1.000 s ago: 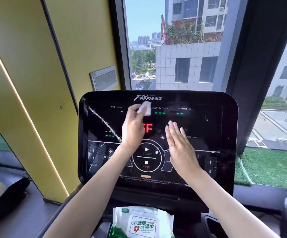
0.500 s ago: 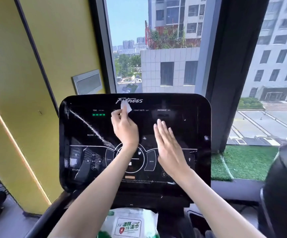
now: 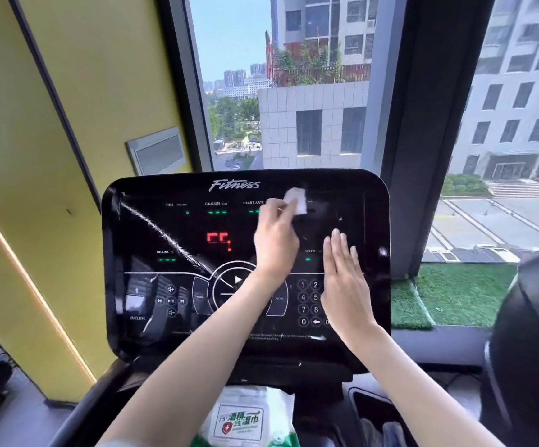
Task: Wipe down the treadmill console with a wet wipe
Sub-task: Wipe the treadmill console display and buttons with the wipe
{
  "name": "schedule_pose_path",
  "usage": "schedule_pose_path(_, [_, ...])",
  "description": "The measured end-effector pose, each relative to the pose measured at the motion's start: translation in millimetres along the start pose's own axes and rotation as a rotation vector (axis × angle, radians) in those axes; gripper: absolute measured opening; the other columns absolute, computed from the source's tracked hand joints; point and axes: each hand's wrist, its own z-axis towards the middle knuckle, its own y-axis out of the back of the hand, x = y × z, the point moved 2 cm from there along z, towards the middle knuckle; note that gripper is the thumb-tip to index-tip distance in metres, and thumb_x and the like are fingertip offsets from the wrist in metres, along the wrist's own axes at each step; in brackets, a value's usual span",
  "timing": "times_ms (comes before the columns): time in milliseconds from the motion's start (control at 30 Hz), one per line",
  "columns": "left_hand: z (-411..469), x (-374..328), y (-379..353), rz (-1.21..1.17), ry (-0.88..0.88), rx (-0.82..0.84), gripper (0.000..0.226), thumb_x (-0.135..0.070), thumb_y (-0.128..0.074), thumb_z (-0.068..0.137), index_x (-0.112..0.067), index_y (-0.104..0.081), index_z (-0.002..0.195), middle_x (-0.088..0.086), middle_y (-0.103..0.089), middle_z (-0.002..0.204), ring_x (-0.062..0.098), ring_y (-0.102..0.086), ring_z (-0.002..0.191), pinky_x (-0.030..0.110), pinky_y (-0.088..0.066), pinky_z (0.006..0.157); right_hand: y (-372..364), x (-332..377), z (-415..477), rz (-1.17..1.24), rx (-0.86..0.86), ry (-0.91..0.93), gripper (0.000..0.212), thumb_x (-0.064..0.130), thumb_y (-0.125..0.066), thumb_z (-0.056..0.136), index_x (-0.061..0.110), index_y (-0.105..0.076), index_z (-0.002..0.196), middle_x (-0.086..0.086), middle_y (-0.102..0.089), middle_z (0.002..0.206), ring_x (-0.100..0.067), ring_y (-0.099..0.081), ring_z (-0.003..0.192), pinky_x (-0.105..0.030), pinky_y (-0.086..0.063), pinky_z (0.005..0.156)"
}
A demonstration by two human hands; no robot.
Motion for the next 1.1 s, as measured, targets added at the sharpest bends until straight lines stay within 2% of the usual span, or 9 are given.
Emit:
schedule_pose_path(100, [4.7,10.9,2.9,-0.026,-0.271,0.183,0.042,0.01,-0.046,0.077,-0.008,-0.064,0.11,0.004,-0.048,0.096,0.027,-0.054,0.083,0.038,-0.052,0.053,-0.6,-2.2,0.0,-0.043,-0.007,0.022,0.071,-0.011,-0.043,0.068,-0.011,-0.03,0.138,-0.028,-0.027,0.146,-0.036,-0.025,0.137,-0.045,-0.02,0.113])
schedule_pose_path(233, [16.7,39.6,15.4,-0.04,0.147,-0.036,0.052,0.016,-0.049,0.077,-0.011,-0.063,0.12,0.009,-0.05,0.094,0.026,-0.051,0.083,0.031,-0.047,0.064,-1.2,-2.2,1.4,-0.01,-0.011,-0.006,0.081,-0.02,-0.058,0.06,-0.011,-0.033,0.137,-0.027,-0.03,0.145,-0.035,-0.027,0.137,-0.046,-0.022,0.113])
schedule_pose_path(367, [-0.3,27.3,11.0,0.013,-0.41,0.217,0.046,0.005,-0.037,0.078,-0.009,-0.064,0.111,-0.002,-0.042,0.097,0.022,-0.046,0.084,0.036,-0.051,0.055,3.5,-8.3,1.2,-0.029,0.002,0.046,0.081,-0.017,-0.059,0.059,-0.009,-0.037,0.136,-0.025,-0.034,0.145,-0.035,-0.033,0.135,-0.046,-0.027,0.111])
schedule_pose_path(533, [23.8,36.5,13.1,-0.067,-0.027,0.084,0.049,0.015,-0.049,0.078,-0.012,-0.066,0.115,0.01,-0.053,0.09,0.026,-0.051,0.082,0.032,-0.047,0.068,0.3,-7.8,1.3,0.008,-0.017,0.017,0.085,-0.021,-0.061,0.056,-0.008,-0.038,0.136,-0.024,-0.035,0.144,-0.033,-0.033,0.135,-0.045,-0.028,0.11])
schedule_pose_path(633, [20.2,12.4,3.1,-0.102,-0.393,0.329,0.044,0.013,-0.05,0.076,-0.012,-0.069,0.107,0.007,-0.055,0.09,0.024,-0.051,0.081,0.036,-0.049,0.063,1.1,-8.3,1.1,-0.007,-0.012,0.03,0.084,-0.018,-0.064,0.057,-0.008,-0.038,0.136,-0.024,-0.035,0.144,-0.033,-0.034,0.134,-0.045,-0.029,0.11])
schedule_pose_path(767, [51.2,6.4,-3.5,-0.156,-0.236,0.302,0.047,0.012,-0.05,0.078,-0.014,-0.067,0.114,0.007,-0.053,0.09,0.024,-0.051,0.082,0.039,-0.05,0.068,0.1,-9.5,1.9,-0.006,0.012,0.025,0.085,-0.014,-0.068,0.057,-0.006,-0.037,0.137,-0.022,-0.035,0.145,-0.032,-0.034,0.134,-0.047,-0.031,0.108])
schedule_pose_path(900, [42.7,-14.4,-12.5,-0.058,-0.662,0.542,0.049,0.018,-0.051,0.073,-0.012,-0.065,0.109,0.006,-0.052,0.092,0.023,-0.049,0.081,0.041,-0.05,0.053,0.2,-10.6,1.7,-0.008,0.003,0.041,0.082,-0.012,-0.063,0.062,-0.006,-0.034,0.138,-0.023,-0.031,0.147,-0.032,-0.032,0.135,-0.046,-0.028,0.11])
schedule_pose_path(1033, [64.5,-9.3,-15.6,-0.101,-0.452,0.423,0.045,0.014,-0.053,0.079,-0.014,-0.066,0.112,0.006,-0.051,0.088,0.023,-0.049,0.081,0.043,-0.05,0.059,-0.2,-12.0,1.4,-0.015,-0.002,0.044,0.074,-0.01,-0.046,0.066,-0.006,-0.034,0.139,-0.022,-0.031,0.147,-0.032,-0.032,0.136,-0.045,-0.027,0.11])
schedule_pose_path(1100, [49.7,-20.3,-19.4,-0.088,-0.573,0.53,0.045,0.016,-0.053,0.076,-0.012,-0.066,0.11,0.006,-0.051,0.09,0.023,-0.048,0.081,0.042,-0.05,0.058,0.2,-11.4,1.8,-0.032,0.01,0.044,0.076,-0.008,-0.05,0.065,-0.006,-0.033,0.139,-0.022,-0.03,0.147,-0.031,-0.032,0.135,-0.045,-0.027,0.111])
